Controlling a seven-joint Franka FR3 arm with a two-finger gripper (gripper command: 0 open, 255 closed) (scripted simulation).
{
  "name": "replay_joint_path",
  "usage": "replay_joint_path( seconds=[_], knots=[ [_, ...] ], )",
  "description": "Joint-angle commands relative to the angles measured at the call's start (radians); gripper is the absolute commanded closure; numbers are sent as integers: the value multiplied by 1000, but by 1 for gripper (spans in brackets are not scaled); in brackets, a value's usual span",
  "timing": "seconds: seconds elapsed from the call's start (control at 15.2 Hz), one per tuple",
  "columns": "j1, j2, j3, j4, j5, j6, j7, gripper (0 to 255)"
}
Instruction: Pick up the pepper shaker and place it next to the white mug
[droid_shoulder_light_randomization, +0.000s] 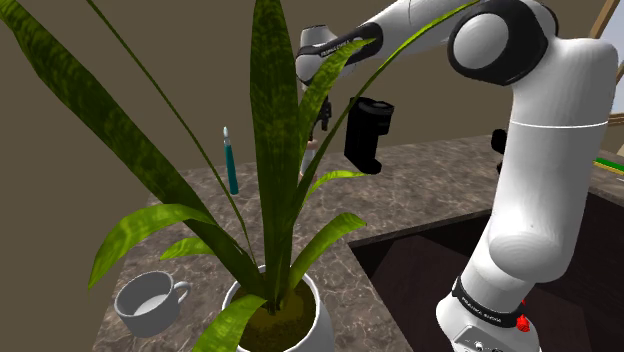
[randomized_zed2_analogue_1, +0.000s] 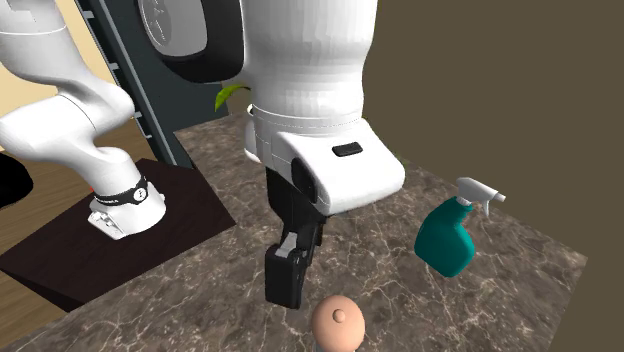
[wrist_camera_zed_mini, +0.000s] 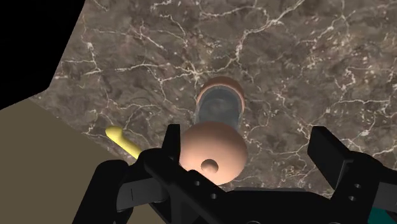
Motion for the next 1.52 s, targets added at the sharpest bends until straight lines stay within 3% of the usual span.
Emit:
replay_joint_path(
  seconds=[0.0,0.13,0.59,1.12,1.19,1.45],
  knots=[
    [-10,88,-3,88,7,-5,-14,0],
    [-19,148,-4,156,12,-16,-24,0],
    [-27,179,-5,100,15,72,-25,0],
    [-27,179,-5,100,15,72,-25,0],
    [-27,179,-5,100,15,72,-25,255],
    [-27,179,-5,100,15,72,-25,255]
  ],
)
